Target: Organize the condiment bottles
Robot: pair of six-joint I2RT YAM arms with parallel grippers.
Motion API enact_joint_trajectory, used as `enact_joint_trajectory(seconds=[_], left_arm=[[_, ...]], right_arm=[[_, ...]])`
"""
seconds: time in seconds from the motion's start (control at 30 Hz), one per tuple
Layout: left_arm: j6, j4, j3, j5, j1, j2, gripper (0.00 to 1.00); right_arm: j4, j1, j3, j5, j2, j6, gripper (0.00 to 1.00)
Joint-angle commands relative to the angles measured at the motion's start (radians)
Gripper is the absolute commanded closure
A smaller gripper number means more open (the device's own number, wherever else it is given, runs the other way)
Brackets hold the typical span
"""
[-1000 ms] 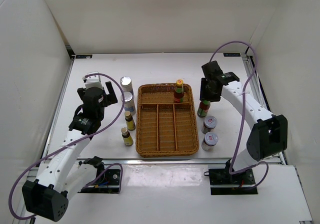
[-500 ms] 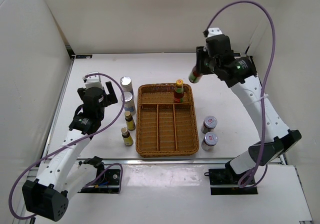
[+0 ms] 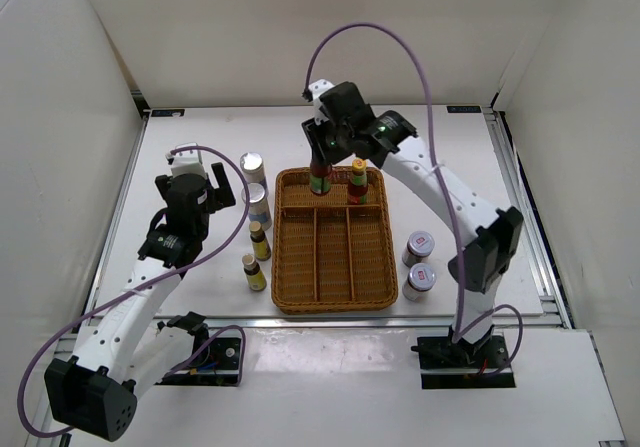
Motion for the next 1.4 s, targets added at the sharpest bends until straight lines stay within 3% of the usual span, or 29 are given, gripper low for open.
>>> enact_joint_trajectory(seconds=[0.0,0.3,0.93,0.97,1.03,1.17,1.2,1.3,1.37], left_arm=[[0.0,0.015,0.004,0.007,-0.001,-0.004,0.0],[0.0,0.015,-0.005,0.017,-0.001,-0.004,0.0],[0.0,0.024,-0.005,0.017,-0.001,-0.004,0.0],[0.0,0.024,-0.005,0.017,-0.001,-0.004,0.0],[0.0,0.024,-0.005,0.017,-0.001,-0.004,0.0],[0.0,0.024,-0.005,0.017,-0.001,-0.004,0.0],[0.0,0.024,-0.005,0.017,-0.001,-0.004,0.0],[0.0,0.024,-0.005,0.017,-0.001,-0.004,0.0],[0.0,0.024,-0.005,0.017,-0.001,-0.004,0.0]], right_arm=[[0.144,-0.011,0.06,-0.019,0.0,-0.029,1.0],[0.27,-0.011,-0.023,-0.03,0.077,-0.029,1.0],[0.325,-0.038,-0.126,0.011,0.189,0.023,1.0],[0.325,-0.038,-0.135,0.011,0.18,0.023,0.93],[0.325,-0.038,-0.145,0.021,0.168,0.034,0.61],[0.325,-0.038,-0.155,0.021,0.129,0.034,0.42],[0.316,-0.038,-0.155,0.03,0.12,0.034,0.27],[0.307,-0.038,-0.141,0.048,0.076,0.043,0.15],[0.298,-0.038,-0.121,0.079,0.066,0.043,0.13]])
